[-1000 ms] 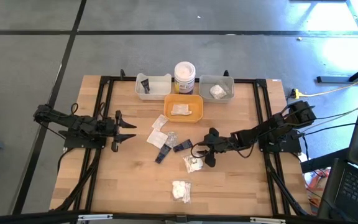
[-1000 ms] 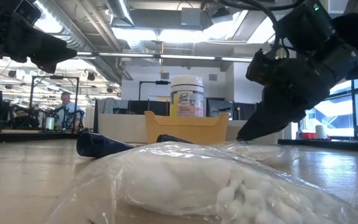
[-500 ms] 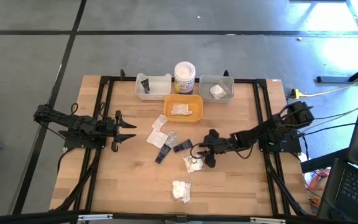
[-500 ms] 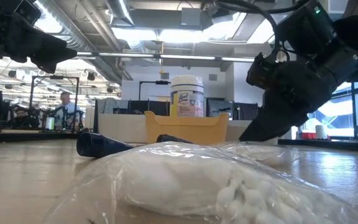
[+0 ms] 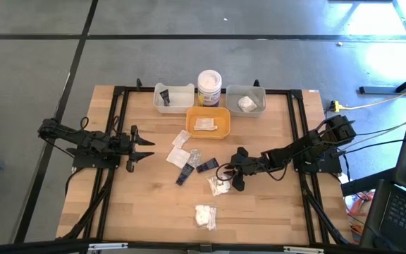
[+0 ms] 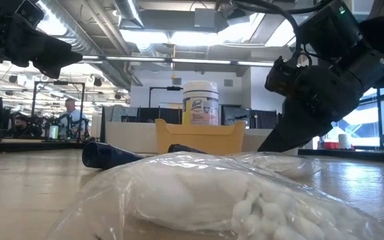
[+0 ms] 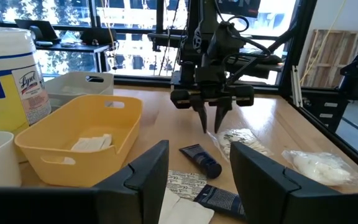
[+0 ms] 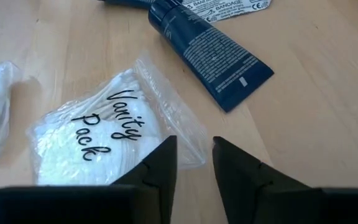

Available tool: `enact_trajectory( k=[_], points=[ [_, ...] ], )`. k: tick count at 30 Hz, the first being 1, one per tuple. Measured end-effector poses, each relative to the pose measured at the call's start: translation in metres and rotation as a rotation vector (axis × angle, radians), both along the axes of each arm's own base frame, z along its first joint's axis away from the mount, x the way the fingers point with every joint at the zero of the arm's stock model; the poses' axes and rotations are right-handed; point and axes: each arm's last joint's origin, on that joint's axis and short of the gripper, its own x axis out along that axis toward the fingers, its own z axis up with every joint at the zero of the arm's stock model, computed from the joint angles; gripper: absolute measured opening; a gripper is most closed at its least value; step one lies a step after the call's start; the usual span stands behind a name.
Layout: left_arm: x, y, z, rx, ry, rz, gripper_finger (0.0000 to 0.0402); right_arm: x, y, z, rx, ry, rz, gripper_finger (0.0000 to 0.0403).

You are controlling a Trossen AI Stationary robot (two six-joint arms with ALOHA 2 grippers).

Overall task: Pick & Place Travel size toiletries
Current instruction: Put the white cotton pack into the gray bin

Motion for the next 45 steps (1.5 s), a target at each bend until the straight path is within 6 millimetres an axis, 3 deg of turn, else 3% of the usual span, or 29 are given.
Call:
enact_trajectory(
  k=[12,29,35,45],
  points=[
    [0.000,0.000,0.000,0.000,0.000,0.000,0.0169,0.000,0.000,0.000,-0.002,0.000,0.001,0.0006],
    [0.000,0.000,0.000,0.000,0.000,0.000,0.0169,0.000,0.001,0.002,0.021,-0.004,0.023,0.0005],
    [0.000,0.000,0.000,0.001,0.000,0.000,0.0169,-0.001,0.001,0.016,0.044,-0.052,0.046,0.0006],
    [0.000,0.003,0.000,-0.029,-0.010,0.109,0.0169,-0.006,-0.006,0.059,-0.002,-0.217,0.091,0.0002]
  ],
)
